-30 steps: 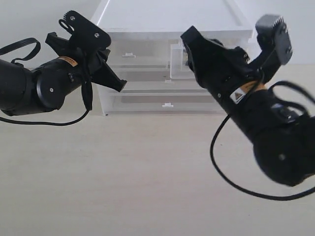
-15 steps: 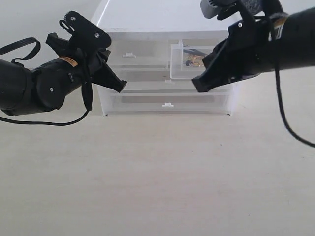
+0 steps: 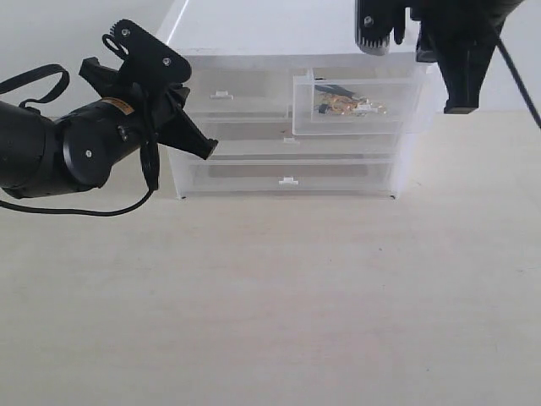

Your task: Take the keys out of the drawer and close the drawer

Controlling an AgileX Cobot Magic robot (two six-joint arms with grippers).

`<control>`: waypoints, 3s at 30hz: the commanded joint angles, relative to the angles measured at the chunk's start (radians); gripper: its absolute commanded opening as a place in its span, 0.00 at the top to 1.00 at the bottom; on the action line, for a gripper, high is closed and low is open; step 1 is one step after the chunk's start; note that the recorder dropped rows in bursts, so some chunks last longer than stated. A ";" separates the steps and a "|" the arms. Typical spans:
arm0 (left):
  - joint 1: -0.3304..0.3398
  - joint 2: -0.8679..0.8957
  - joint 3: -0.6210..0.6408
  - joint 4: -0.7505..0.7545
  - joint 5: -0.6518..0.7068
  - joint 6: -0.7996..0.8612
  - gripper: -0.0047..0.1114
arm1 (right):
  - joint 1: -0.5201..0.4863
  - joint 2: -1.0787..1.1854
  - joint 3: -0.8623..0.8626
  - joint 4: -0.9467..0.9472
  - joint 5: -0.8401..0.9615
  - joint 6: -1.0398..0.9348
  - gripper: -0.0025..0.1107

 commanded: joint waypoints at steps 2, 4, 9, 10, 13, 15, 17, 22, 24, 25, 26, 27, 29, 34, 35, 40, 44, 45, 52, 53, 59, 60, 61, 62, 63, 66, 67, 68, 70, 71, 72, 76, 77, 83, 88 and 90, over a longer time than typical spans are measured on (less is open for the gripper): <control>0.005 0.004 -0.008 -0.017 -0.022 -0.011 0.92 | -0.051 0.128 -0.148 0.127 0.129 -0.190 0.98; 0.005 0.004 -0.008 -0.017 -0.032 -0.011 0.92 | -0.081 0.153 -0.182 0.217 0.148 -0.250 0.98; 0.005 0.004 -0.008 -0.014 -0.047 -0.011 0.92 | -0.106 0.158 -0.201 0.309 0.041 -0.179 0.98; 0.005 0.004 -0.008 -0.014 -0.053 -0.011 0.92 | -0.106 0.158 -0.201 0.313 0.027 -0.142 0.98; 0.005 0.004 -0.008 -0.014 -0.062 -0.011 0.92 | -0.106 0.158 -0.201 0.334 0.026 -0.112 0.98; 0.005 0.004 -0.008 -0.014 -0.074 -0.011 0.92 | -0.106 0.158 -0.201 0.353 0.029 -0.112 0.98; 0.005 0.004 -0.008 -0.014 -0.079 -0.011 0.92 | -0.106 0.158 -0.201 0.378 0.041 -0.112 0.98; 0.005 0.004 -0.008 -0.014 -0.079 -0.011 0.92 | -0.106 0.158 -0.201 0.401 0.052 -0.112 0.98; 0.005 0.004 -0.008 -0.014 -0.079 -0.011 0.92 | -0.106 0.158 -0.201 0.410 0.059 -0.101 0.96; 0.005 0.004 -0.008 -0.014 -0.079 -0.011 0.92 | -0.106 0.158 -0.201 0.419 0.069 -0.101 0.93; 0.005 0.004 -0.008 -0.014 -0.079 -0.011 0.92 | -0.106 0.158 -0.201 0.426 0.080 -0.101 0.89; 0.005 0.004 -0.008 -0.014 -0.079 -0.011 0.92 | -0.106 0.158 -0.201 0.432 0.092 -0.099 0.84; 0.005 0.004 -0.008 -0.014 -0.079 -0.011 0.92 | -0.106 0.158 -0.201 0.432 0.106 -0.095 0.70; 0.005 0.004 -0.008 -0.014 -0.079 -0.011 0.92 | -0.106 0.160 -0.201 0.432 0.101 -0.114 0.52; 0.005 0.004 -0.008 -0.014 -0.079 -0.011 0.92 | -0.106 0.162 -0.201 0.432 0.092 -0.124 0.53; 0.005 0.004 -0.008 -0.014 -0.077 -0.011 0.92 | -0.106 0.200 -0.201 0.432 0.078 -0.177 0.53; 0.005 0.004 -0.008 -0.014 -0.077 -0.011 0.92 | -0.106 0.224 -0.201 0.426 0.068 -0.204 0.53; 0.005 0.004 -0.008 -0.014 -0.077 -0.011 0.92 | -0.106 0.227 -0.201 0.424 0.057 -0.210 0.53; 0.005 0.004 -0.008 -0.014 -0.073 -0.011 0.92 | -0.106 0.253 -0.201 0.415 0.001 -0.216 0.53; 0.005 0.004 -0.008 -0.014 -0.073 -0.011 0.92 | -0.106 0.260 -0.201 0.415 0.004 -0.216 0.53; 0.005 0.004 -0.008 -0.014 -0.073 -0.011 0.92 | -0.106 0.286 -0.201 0.417 -0.001 -0.216 0.54; 0.005 0.004 -0.008 -0.014 -0.073 -0.011 0.92 | -0.106 0.286 -0.201 0.417 -0.001 -0.216 0.57; 0.005 0.004 -0.008 -0.014 -0.073 -0.011 0.92 | -0.106 0.286 -0.201 0.417 -0.001 -0.216 0.61; 0.005 0.004 -0.008 -0.014 -0.073 -0.011 0.92 | -0.106 0.286 -0.201 0.417 -0.001 -0.216 0.69; 0.005 0.004 -0.008 -0.014 -0.073 -0.011 0.92 | -0.106 0.286 -0.201 0.417 0.000 -0.216 0.74; 0.005 0.004 -0.008 -0.014 -0.073 -0.011 0.92 | -0.106 0.286 -0.201 0.417 0.012 -0.214 0.93; 0.005 0.004 -0.008 -0.014 -0.073 -0.011 0.92 | -0.106 0.286 -0.201 0.417 0.017 -0.214 0.98; 0.005 0.004 -0.008 -0.014 -0.073 -0.011 0.92 | -0.106 0.286 -0.201 0.417 0.022 -0.212 0.98; 0.005 0.004 -0.008 -0.014 -0.073 -0.011 0.92 | -0.106 0.286 -0.201 0.413 0.041 -0.212 0.98; 0.005 0.004 -0.008 -0.014 -0.073 -0.011 0.92 | -0.106 0.286 -0.201 0.413 0.050 -0.212 0.98; 0.005 0.004 -0.008 -0.014 -0.073 -0.011 0.92 | -0.106 0.286 -0.201 0.413 0.075 -0.212 0.98; 0.005 0.004 -0.008 -0.014 -0.073 -0.011 0.92 | -0.106 0.284 -0.201 0.413 0.140 -0.212 0.98; 0.005 0.004 -0.008 -0.014 -0.073 -0.011 0.92 | -0.106 0.284 -0.201 0.413 0.150 -0.212 0.98; 0.005 0.004 -0.008 -0.014 -0.073 -0.011 0.92 | -0.104 0.246 -0.201 0.423 0.193 -0.210 0.98; 0.005 0.004 -0.008 -0.014 -0.073 -0.011 0.92 | -0.104 0.222 -0.201 0.432 0.238 -0.208 0.98; 0.005 0.004 -0.008 -0.014 -0.073 -0.011 0.92 | -0.104 0.222 -0.201 0.447 0.264 -0.218 0.98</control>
